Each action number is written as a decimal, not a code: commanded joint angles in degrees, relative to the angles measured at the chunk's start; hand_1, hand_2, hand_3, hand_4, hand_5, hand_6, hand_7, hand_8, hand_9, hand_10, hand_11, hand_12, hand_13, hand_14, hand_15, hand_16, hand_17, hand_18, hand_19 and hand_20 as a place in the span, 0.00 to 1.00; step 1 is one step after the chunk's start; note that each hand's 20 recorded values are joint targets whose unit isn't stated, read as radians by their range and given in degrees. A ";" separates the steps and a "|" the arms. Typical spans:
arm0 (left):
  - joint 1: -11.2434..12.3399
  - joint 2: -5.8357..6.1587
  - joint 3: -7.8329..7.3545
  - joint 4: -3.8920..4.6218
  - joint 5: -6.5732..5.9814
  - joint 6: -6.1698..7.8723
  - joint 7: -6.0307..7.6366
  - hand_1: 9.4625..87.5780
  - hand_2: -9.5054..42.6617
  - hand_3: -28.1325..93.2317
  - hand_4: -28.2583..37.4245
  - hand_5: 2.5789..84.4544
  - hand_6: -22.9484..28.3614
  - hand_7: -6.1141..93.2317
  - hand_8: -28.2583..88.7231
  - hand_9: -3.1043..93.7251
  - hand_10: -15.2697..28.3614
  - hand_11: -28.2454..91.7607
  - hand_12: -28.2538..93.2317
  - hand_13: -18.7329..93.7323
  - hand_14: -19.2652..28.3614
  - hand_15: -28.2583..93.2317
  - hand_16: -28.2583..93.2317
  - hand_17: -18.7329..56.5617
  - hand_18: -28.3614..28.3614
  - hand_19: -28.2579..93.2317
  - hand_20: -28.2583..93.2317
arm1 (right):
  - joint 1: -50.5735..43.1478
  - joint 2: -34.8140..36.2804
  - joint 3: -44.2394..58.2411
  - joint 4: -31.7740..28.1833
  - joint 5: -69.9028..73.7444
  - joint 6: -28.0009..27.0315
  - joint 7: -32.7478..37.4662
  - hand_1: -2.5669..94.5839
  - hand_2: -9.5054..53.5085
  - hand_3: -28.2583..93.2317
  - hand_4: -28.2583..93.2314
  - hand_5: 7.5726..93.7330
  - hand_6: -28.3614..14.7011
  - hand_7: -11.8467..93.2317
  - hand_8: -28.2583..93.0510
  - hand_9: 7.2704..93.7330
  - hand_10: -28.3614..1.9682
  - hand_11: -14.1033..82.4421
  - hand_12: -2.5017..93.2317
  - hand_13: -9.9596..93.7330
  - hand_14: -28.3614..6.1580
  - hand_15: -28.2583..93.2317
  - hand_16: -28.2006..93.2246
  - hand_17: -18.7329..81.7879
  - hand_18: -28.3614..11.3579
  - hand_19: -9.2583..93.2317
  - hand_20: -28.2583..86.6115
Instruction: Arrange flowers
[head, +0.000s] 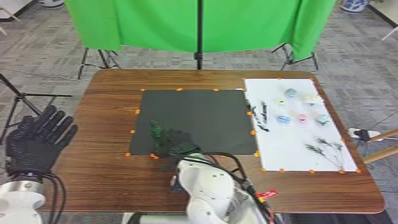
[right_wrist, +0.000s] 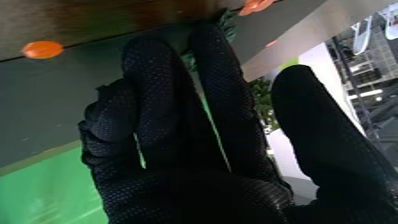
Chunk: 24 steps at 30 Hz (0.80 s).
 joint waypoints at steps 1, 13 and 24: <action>0.02 0.02 0.38 0.61 -0.33 0.22 -1.35 0.25 0.51 0.84 0.00 0.55 0.61 0.24 0.15 0.44 0.70 0.44 0.33 0.44 0.75 0.62 0.17 0.17 0.79 0.57 0.36 | -1.33 -1.47 -1.13 1.16 -1.45 -0.41 -0.14 0.31 0.32 0.89 0.09 0.79 0.45 0.29 0.16 0.66 0.13 0.31 0.19 0.65 0.20 0.75 0.43 0.53 0.00 0.97 0.59; 0.24 -0.48 0.40 0.81 -0.29 -0.05 -1.20 0.24 0.51 0.84 0.00 0.55 0.61 0.24 0.15 0.44 0.70 0.44 0.33 0.44 0.75 0.62 0.17 0.17 0.79 0.57 0.36 | -1.69 -1.45 -0.30 0.62 -1.32 1.03 0.27 0.31 0.32 0.88 0.09 0.77 0.47 0.28 0.16 0.68 0.15 0.31 0.19 0.66 0.21 0.75 0.43 0.54 0.00 0.98 0.59; 1.87 -3.61 -1.50 0.17 0.21 -1.81 -0.19 0.24 0.51 0.84 0.00 0.55 0.61 0.24 0.15 0.44 0.70 0.44 0.33 0.44 0.75 0.62 0.17 0.17 0.78 0.57 0.36 | -2.47 6.33 5.13 -10.51 1.76 8.92 4.76 0.32 0.25 0.87 0.09 0.78 0.45 0.32 0.17 0.71 0.15 0.32 0.20 0.69 0.20 0.78 0.44 0.56 0.00 1.00 0.60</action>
